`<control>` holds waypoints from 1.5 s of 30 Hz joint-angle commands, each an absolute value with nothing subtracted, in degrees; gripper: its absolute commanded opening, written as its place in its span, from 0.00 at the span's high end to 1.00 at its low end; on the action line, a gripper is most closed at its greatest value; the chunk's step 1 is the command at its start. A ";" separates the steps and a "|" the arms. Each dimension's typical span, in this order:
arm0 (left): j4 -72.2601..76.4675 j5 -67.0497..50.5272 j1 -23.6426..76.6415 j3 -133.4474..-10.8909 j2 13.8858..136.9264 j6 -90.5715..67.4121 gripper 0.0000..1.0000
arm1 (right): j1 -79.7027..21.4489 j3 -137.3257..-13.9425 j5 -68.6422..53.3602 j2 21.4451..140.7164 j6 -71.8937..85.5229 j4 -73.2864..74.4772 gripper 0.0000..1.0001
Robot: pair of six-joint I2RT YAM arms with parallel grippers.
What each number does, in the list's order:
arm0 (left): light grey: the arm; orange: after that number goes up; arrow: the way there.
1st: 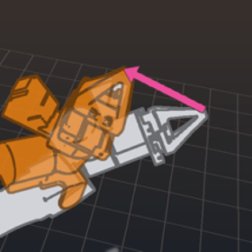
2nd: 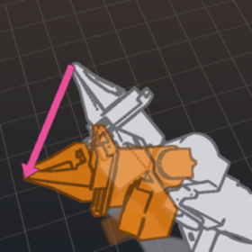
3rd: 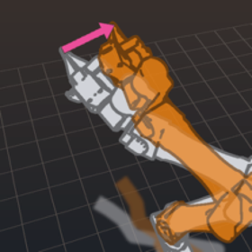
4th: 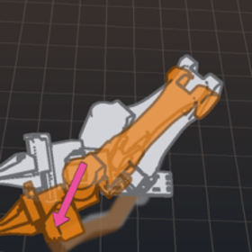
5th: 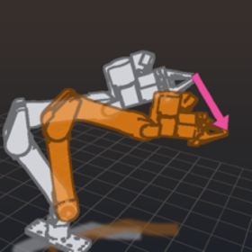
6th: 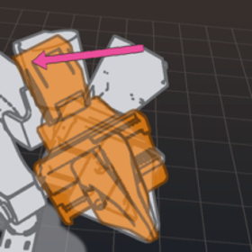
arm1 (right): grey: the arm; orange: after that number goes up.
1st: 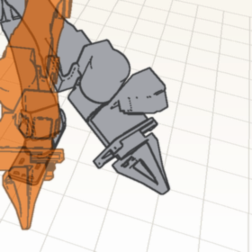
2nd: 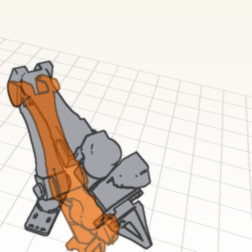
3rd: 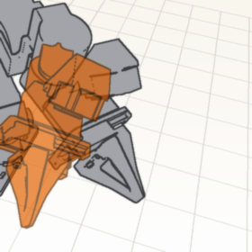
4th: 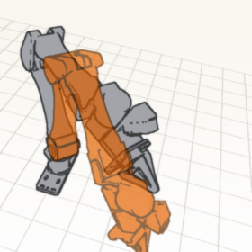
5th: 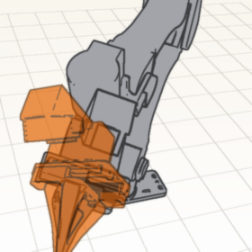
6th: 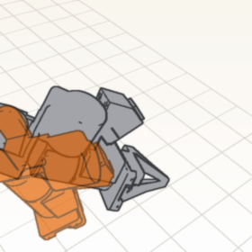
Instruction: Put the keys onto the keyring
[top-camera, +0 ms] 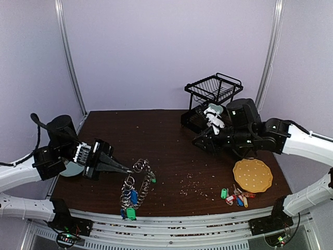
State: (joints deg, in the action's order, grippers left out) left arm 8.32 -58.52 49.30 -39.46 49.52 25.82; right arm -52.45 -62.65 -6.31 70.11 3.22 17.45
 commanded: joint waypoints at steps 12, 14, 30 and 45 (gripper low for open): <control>16.65 -55.16 49.26 -36.41 48.41 22.94 1.00 | -50.17 -51.27 3.37 82.52 37.77 41.98 0.65; 16.72 -55.12 49.32 -35.88 48.05 23.07 1.00 | -52.18 -49.73 2.16 81.85 38.48 40.78 0.57; 14.32 -54.97 49.27 -35.86 47.42 24.65 1.00 | -56.13 -63.84 -3.84 83.57 -18.74 49.31 0.41; 14.59 -54.01 49.24 -35.29 46.76 24.47 1.00 | -56.20 -43.11 4.34 77.92 -26.73 43.82 0.64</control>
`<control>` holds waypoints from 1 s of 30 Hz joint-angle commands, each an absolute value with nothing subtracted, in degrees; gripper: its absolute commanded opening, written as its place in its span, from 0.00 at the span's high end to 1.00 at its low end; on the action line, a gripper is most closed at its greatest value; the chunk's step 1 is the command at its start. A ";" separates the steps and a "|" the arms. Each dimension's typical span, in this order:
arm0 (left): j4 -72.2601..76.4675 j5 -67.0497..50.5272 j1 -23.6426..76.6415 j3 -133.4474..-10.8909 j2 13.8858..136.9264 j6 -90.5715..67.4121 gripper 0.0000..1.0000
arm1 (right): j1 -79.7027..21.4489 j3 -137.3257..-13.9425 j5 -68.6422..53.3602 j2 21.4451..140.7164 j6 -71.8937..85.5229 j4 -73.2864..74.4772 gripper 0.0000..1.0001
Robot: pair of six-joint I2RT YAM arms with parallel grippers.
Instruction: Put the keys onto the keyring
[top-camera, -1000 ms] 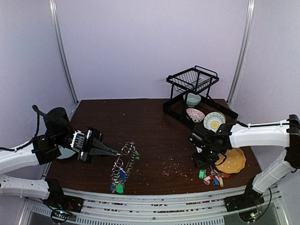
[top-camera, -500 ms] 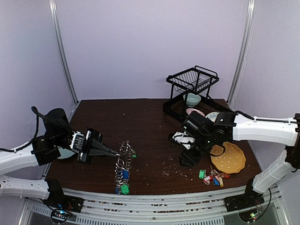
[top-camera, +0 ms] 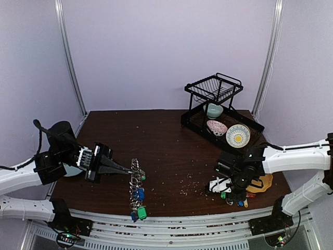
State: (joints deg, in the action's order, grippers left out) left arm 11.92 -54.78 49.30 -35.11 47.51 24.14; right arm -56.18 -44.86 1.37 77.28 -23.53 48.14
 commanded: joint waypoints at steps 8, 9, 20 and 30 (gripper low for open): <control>14.33 -52.85 49.22 -35.17 46.93 24.72 1.00 | -54.27 -43.04 3.57 79.50 -27.51 40.04 0.81; 14.33 -52.74 49.26 -35.08 46.93 24.79 1.00 | -54.22 -43.10 3.27 79.66 -27.62 40.22 0.81; 14.24 -51.88 49.22 -34.98 47.02 25.19 1.00 | -53.95 -41.67 1.90 80.66 -29.08 42.58 0.81; 14.24 -51.60 49.25 -34.94 46.99 25.21 1.00 | -53.94 -42.80 1.59 84.47 -29.01 42.50 0.93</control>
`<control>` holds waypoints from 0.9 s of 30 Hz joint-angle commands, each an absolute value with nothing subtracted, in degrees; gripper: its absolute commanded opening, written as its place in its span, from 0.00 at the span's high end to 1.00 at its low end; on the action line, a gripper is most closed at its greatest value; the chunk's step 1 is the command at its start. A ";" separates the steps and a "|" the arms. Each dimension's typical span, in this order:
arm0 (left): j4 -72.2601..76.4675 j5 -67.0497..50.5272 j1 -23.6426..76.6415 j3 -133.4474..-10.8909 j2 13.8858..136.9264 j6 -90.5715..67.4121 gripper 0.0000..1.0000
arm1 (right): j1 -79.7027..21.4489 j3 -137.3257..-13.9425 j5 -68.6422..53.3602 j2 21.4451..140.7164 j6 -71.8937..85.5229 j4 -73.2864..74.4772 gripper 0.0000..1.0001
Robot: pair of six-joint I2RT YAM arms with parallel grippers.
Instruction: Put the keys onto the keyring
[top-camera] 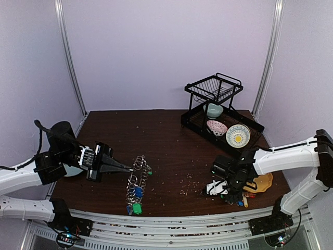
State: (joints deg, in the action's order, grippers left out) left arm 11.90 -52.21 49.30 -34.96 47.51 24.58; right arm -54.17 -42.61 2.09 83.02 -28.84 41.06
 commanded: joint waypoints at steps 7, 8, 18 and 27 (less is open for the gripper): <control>14.39 -51.59 49.27 -34.81 46.76 25.09 1.00 | -53.92 -45.76 3.71 84.66 -28.77 45.17 1.00; 14.46 -51.59 49.23 -34.76 46.86 25.05 1.00 | -53.94 -46.62 4.18 84.51 -28.49 45.43 1.00; 16.88 -51.55 49.22 -34.38 48.69 23.32 1.00 | -54.86 -62.64 -0.02 79.24 -26.66 47.89 1.00; 21.87 -53.16 49.25 -33.98 51.06 18.12 1.00 | -69.53 -78.58 -0.01 82.65 -27.02 40.74 1.00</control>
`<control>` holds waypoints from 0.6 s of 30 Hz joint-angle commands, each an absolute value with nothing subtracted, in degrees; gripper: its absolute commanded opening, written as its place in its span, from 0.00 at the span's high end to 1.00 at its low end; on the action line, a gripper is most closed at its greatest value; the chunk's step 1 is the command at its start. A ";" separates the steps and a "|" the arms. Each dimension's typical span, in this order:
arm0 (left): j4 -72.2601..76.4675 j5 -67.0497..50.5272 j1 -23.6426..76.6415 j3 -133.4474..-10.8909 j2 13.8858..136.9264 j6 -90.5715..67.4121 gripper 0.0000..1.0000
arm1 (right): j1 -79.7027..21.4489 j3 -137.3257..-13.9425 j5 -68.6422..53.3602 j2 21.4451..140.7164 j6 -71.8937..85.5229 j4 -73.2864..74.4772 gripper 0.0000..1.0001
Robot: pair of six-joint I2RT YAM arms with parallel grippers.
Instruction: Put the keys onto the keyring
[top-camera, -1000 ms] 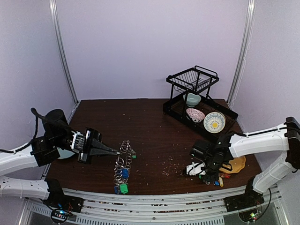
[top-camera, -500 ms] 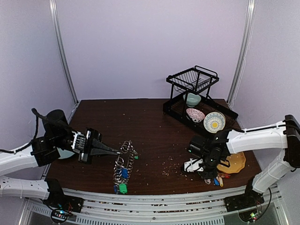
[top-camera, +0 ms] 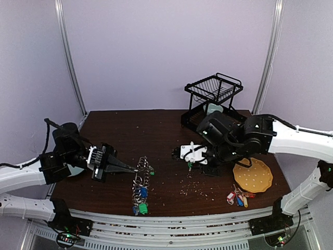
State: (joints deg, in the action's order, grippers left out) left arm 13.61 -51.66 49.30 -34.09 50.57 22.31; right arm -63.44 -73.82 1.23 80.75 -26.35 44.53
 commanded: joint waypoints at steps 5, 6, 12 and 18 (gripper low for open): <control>26.32 -54.88 49.31 -34.38 53.61 10.49 1.00 | -76.85 -81.17 4.42 83.41 -33.81 33.43 1.00; 26.26 -55.12 49.31 -34.99 54.22 9.59 1.00 | -77.45 -80.63 4.84 82.84 -35.23 31.64 1.00; 28.30 -57.08 49.33 -36.80 57.82 2.44 1.00 | -80.12 -77.52 6.71 80.72 -42.62 23.60 1.00; 33.12 -58.32 49.31 -37.58 60.53 -4.94 1.00 | -81.05 -78.66 5.95 82.11 -46.21 23.54 1.00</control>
State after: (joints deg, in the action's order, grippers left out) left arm 24.80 -56.29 49.30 -34.35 59.88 1.58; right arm -80.18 -78.06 4.97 82.41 -42.39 25.56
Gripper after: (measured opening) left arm 0.006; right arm 0.005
